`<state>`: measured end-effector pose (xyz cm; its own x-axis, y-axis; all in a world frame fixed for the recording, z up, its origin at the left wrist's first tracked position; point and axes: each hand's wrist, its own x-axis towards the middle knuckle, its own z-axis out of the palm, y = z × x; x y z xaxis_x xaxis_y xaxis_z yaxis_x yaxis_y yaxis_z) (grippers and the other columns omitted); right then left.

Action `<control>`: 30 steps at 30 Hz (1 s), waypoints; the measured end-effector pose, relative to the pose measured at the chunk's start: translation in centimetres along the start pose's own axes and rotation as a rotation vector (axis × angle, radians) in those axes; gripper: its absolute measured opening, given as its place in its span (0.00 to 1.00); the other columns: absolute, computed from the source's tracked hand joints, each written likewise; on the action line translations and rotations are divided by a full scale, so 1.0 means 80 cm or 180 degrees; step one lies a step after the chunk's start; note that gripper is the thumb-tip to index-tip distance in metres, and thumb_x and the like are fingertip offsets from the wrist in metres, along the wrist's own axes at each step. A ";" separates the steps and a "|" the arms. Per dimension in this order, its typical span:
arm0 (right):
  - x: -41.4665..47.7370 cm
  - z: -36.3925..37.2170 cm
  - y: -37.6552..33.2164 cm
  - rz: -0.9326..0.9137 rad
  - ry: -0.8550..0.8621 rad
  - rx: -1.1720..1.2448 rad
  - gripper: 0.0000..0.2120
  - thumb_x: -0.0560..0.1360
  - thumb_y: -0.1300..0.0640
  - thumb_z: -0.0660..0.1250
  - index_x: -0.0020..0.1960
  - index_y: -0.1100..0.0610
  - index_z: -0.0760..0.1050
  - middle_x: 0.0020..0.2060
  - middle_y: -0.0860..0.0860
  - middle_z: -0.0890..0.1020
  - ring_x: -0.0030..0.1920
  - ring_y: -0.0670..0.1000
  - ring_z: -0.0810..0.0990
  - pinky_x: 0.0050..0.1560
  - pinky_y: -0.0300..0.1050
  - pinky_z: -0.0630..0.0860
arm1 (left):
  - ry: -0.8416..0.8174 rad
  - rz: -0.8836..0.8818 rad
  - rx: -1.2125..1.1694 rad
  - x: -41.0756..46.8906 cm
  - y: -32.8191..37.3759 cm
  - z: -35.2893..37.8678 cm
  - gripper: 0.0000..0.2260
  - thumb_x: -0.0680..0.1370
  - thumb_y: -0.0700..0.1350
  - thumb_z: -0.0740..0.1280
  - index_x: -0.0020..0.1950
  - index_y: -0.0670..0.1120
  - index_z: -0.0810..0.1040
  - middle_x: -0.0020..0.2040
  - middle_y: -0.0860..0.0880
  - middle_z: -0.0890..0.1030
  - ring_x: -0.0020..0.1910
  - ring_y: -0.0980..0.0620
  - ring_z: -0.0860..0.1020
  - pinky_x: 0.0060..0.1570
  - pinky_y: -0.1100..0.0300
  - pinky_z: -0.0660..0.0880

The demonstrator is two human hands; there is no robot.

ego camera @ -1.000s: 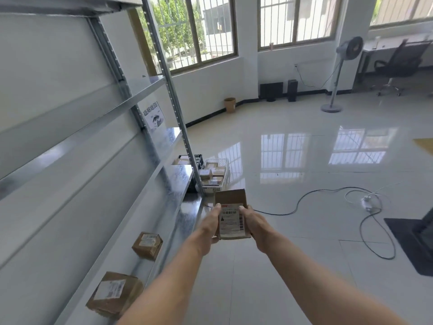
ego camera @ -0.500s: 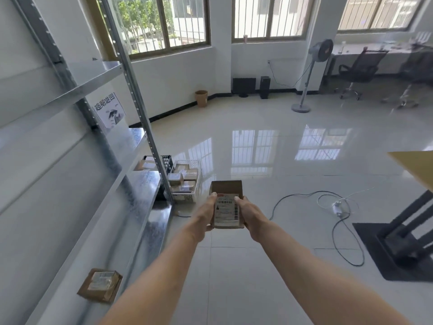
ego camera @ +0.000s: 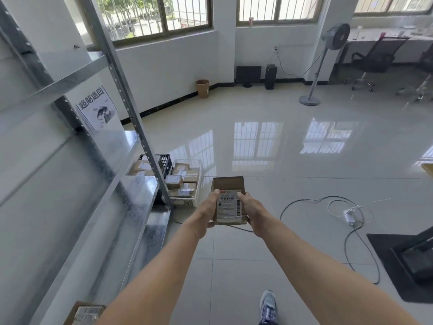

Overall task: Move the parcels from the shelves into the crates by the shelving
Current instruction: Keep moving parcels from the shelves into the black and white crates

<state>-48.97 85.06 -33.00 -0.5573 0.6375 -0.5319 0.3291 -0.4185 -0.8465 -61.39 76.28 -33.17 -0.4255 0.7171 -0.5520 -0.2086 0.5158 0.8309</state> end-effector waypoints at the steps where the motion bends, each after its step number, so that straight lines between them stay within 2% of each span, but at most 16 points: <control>1: 0.016 -0.003 -0.006 0.0003 -0.0015 -0.0022 0.16 0.86 0.48 0.53 0.69 0.54 0.70 0.58 0.53 0.83 0.52 0.49 0.81 0.43 0.43 0.73 | 0.0013 -0.0019 -0.0005 0.013 0.007 -0.001 0.23 0.86 0.62 0.49 0.68 0.51 0.75 0.57 0.50 0.82 0.54 0.54 0.77 0.55 0.51 0.71; 5: 0.089 -0.024 -0.045 -0.0020 -0.0087 -0.0061 0.16 0.87 0.49 0.53 0.68 0.55 0.71 0.58 0.53 0.83 0.52 0.50 0.82 0.43 0.43 0.73 | 0.0048 -0.0106 0.0001 0.085 0.047 0.004 0.25 0.85 0.64 0.49 0.68 0.52 0.76 0.59 0.48 0.83 0.59 0.50 0.78 0.53 0.53 0.71; 8: 0.152 -0.051 -0.081 -0.0023 -0.0151 -0.0059 0.15 0.86 0.49 0.53 0.68 0.54 0.71 0.58 0.53 0.83 0.52 0.49 0.82 0.43 0.43 0.73 | 0.0111 -0.0114 -0.0076 0.145 0.087 0.017 0.23 0.85 0.65 0.50 0.67 0.54 0.76 0.57 0.50 0.83 0.57 0.51 0.78 0.52 0.53 0.70; 11: 0.211 -0.082 -0.121 -0.0036 -0.0228 -0.0099 0.16 0.86 0.48 0.54 0.68 0.54 0.71 0.58 0.52 0.83 0.53 0.50 0.82 0.44 0.43 0.73 | 0.0225 -0.0116 -0.0210 0.203 0.130 0.033 0.22 0.85 0.64 0.52 0.67 0.54 0.76 0.56 0.53 0.83 0.55 0.54 0.78 0.57 0.52 0.69; 16: 0.296 -0.124 -0.192 -0.0091 -0.0382 -0.0178 0.16 0.86 0.48 0.53 0.69 0.53 0.71 0.59 0.53 0.83 0.54 0.52 0.82 0.46 0.45 0.75 | 0.0386 -0.0018 -0.0241 0.277 0.204 0.051 0.21 0.85 0.63 0.52 0.64 0.52 0.76 0.55 0.52 0.83 0.54 0.54 0.78 0.65 0.47 0.71; 20: 0.355 -0.139 -0.233 -0.0096 -0.0478 -0.0232 0.16 0.86 0.48 0.53 0.68 0.53 0.71 0.60 0.53 0.83 0.56 0.52 0.82 0.48 0.46 0.76 | 0.0413 -0.0035 -0.0275 0.330 0.243 0.050 0.22 0.84 0.64 0.53 0.65 0.52 0.76 0.59 0.50 0.83 0.56 0.53 0.79 0.61 0.48 0.71; 24: 0.416 -0.143 -0.262 -0.0059 -0.0541 -0.0230 0.15 0.86 0.48 0.54 0.68 0.52 0.71 0.59 0.53 0.83 0.55 0.51 0.82 0.47 0.45 0.75 | 0.0478 -0.0104 -0.0350 0.386 0.273 0.041 0.22 0.84 0.64 0.53 0.65 0.52 0.77 0.55 0.50 0.83 0.55 0.53 0.79 0.59 0.50 0.70; 30: 0.540 -0.131 -0.306 -0.0021 -0.0592 -0.0312 0.15 0.86 0.48 0.55 0.68 0.53 0.71 0.60 0.53 0.83 0.56 0.53 0.83 0.50 0.48 0.78 | 0.0527 -0.0156 -0.0428 0.496 0.313 0.009 0.21 0.85 0.63 0.54 0.64 0.52 0.78 0.56 0.51 0.84 0.55 0.53 0.80 0.59 0.51 0.72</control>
<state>-73.08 129.64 -35.53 -0.6877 0.5060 -0.5206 0.3926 -0.3440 -0.8530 -82.84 117.96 -34.29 -0.5483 0.6003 -0.5822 -0.3436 0.4730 0.8113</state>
